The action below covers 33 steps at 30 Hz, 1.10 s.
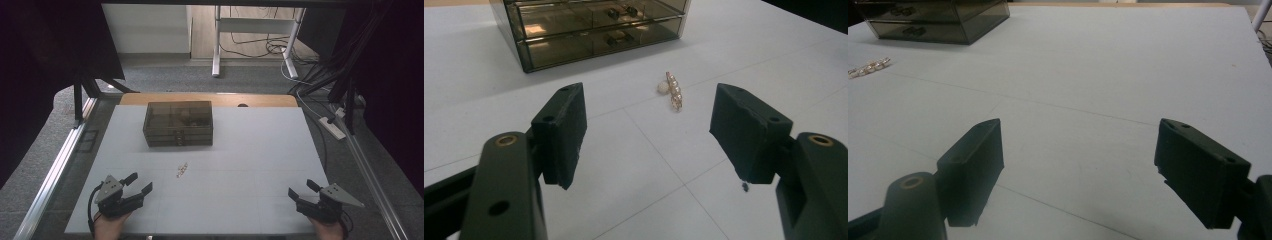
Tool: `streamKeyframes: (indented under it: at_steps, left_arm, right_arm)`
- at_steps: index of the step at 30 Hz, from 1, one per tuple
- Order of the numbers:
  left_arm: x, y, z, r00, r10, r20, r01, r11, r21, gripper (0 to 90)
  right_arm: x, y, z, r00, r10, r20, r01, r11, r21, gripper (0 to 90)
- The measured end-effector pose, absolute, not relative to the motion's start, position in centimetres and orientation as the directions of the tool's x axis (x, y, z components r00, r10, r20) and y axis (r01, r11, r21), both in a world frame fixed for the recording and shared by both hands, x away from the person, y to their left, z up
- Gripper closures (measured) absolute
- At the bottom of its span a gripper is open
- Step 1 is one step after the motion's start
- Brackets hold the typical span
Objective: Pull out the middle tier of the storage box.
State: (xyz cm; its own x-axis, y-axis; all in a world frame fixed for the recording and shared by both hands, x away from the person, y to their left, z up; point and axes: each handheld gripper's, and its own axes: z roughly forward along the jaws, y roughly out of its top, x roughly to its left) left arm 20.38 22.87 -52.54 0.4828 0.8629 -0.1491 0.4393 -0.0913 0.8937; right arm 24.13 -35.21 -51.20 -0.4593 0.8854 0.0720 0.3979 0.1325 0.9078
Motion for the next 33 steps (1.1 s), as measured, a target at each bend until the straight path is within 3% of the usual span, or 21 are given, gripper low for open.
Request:
streamKeyframes:
  at_steps: [33]
  left_arm:
    - [21.6, 21.9, -52.3, 0.513, 0.848, -0.137, 0.425, -0.112, 0.898, 31.7]
  right_arm:
    - [24.2, -35.1, -51.2, -0.458, 0.887, 0.066, 0.396, 0.137, 0.908, 19.6]
